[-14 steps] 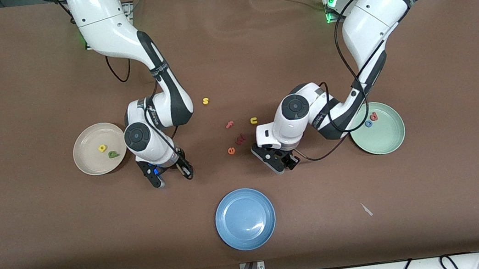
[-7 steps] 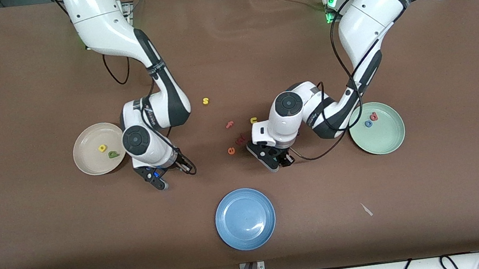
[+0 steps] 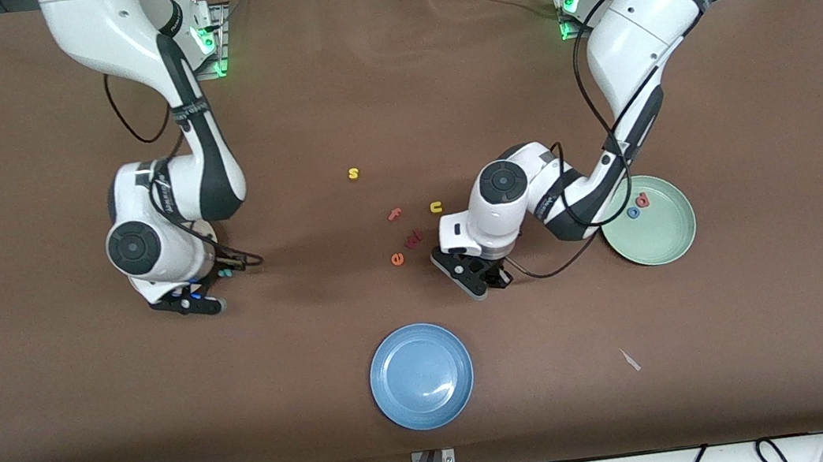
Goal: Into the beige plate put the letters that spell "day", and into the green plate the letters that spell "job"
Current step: 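Drop the y on the white plate while the left gripper drops the j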
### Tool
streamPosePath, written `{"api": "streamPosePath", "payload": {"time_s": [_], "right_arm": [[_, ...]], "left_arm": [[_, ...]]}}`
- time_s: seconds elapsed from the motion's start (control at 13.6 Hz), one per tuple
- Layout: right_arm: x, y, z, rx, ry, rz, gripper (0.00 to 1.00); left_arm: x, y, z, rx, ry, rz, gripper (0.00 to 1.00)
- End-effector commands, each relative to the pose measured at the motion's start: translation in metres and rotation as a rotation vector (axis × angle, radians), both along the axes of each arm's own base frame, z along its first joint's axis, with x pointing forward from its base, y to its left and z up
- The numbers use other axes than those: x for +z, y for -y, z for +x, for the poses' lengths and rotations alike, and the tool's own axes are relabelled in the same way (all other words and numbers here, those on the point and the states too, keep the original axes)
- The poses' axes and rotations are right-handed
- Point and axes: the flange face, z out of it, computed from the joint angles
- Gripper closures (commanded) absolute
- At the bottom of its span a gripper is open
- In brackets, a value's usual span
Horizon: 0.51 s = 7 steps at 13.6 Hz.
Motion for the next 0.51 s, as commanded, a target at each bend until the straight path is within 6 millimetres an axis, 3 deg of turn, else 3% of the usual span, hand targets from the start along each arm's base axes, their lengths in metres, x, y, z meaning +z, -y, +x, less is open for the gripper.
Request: {"api": "streamPosePath", "payload": {"time_s": [0.0,0.29,0.37,0.44], "right_arm": [[0.008,0.026,-0.028,0.059,-0.051,0.009,1.00],[0.007,0.068,-0.021,0.128,-0.063,0.013,1.00],[0.004,0.071,-0.021,0.125,-0.068,0.008,0.83],[-0.001,0.073,-0.021,0.115,-0.078,0.000,0.48]], "left_arm": [[0.055,-0.032,0.009,0.062,-0.076,0.035,1.00],[0.094,-0.134,0.023,0.114,-0.304,0.072,1.00],[0.097,-0.160,0.025,0.123,-0.348,0.090,1.00],[0.098,-0.180,0.023,0.133,-0.397,0.115,1.00]]}}
